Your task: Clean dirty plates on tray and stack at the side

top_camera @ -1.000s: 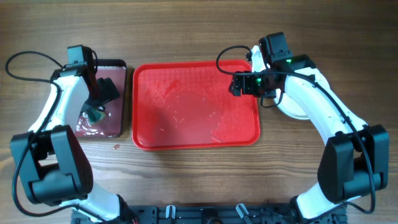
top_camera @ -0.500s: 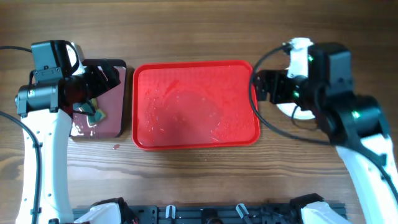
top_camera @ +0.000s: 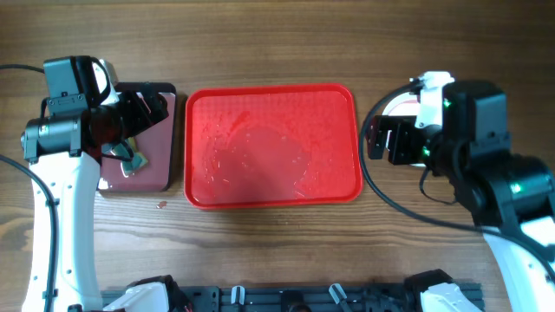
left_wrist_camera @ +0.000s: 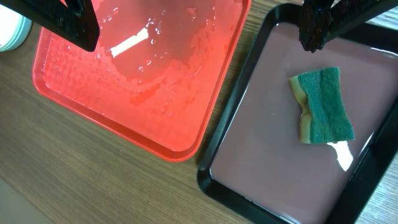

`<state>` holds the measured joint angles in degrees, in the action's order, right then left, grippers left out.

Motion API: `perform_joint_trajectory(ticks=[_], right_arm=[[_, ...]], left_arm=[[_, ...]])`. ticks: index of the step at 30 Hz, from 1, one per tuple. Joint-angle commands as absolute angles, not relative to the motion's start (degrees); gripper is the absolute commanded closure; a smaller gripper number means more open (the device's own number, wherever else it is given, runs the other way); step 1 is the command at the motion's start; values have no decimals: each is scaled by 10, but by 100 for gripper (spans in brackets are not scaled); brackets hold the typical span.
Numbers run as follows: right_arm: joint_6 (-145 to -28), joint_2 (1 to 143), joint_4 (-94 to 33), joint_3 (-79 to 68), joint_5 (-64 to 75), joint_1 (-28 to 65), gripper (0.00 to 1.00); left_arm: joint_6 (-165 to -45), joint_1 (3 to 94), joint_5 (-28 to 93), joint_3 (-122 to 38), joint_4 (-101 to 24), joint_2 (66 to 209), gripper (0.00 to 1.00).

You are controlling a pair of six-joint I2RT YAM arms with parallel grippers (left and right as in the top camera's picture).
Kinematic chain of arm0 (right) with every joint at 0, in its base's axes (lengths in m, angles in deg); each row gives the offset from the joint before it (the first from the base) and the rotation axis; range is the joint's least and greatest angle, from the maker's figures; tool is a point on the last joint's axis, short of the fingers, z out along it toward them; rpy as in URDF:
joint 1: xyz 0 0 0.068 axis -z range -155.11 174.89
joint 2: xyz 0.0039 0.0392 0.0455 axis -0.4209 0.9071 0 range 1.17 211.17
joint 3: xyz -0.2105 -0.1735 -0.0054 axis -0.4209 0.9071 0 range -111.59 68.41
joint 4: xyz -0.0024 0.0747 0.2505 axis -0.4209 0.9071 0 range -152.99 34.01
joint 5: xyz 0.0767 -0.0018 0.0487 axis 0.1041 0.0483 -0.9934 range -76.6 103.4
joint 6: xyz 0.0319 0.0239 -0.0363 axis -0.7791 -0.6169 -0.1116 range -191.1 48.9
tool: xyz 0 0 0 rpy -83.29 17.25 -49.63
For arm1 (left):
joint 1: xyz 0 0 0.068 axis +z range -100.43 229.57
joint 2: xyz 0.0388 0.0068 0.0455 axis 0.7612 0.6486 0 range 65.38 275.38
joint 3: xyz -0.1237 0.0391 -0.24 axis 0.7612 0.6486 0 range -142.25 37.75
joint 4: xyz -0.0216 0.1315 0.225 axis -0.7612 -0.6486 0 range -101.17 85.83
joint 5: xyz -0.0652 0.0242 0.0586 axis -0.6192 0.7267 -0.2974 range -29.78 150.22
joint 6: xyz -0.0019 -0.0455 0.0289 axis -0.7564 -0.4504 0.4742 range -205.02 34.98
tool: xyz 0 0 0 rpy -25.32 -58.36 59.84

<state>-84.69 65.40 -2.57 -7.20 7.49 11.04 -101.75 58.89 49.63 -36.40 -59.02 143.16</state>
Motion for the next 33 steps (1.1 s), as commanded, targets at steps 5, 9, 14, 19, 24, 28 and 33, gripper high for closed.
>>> perform_joint_trajectory(ticks=[5,9,14,19,24,28,33], right_arm=[[-848,766,-28,-81,85,109,0],[-848,780,-30,-80,85,109,0],[-846,640,-45,-77,112,109,0],[-623,461,-268,55,91,111,0],[-587,301,-545,339,28,162,0],[-685,153,-663,541,40,181,0],[-742,17,-670,657,81,200,0]], left_arm=[[-1022,586,487,-368,-589,1431,0],[-1022,586,487,-368,-589,1431,0],[-1022,586,487,-368,-589,1431,0],[-1022,586,487,-368,-589,1431,0],[-1022,586,487,-368,-589,1431,0],[-1022,586,487,-368,-589,1431,0],[-1022,586,487,-368,-589,1431,0]])
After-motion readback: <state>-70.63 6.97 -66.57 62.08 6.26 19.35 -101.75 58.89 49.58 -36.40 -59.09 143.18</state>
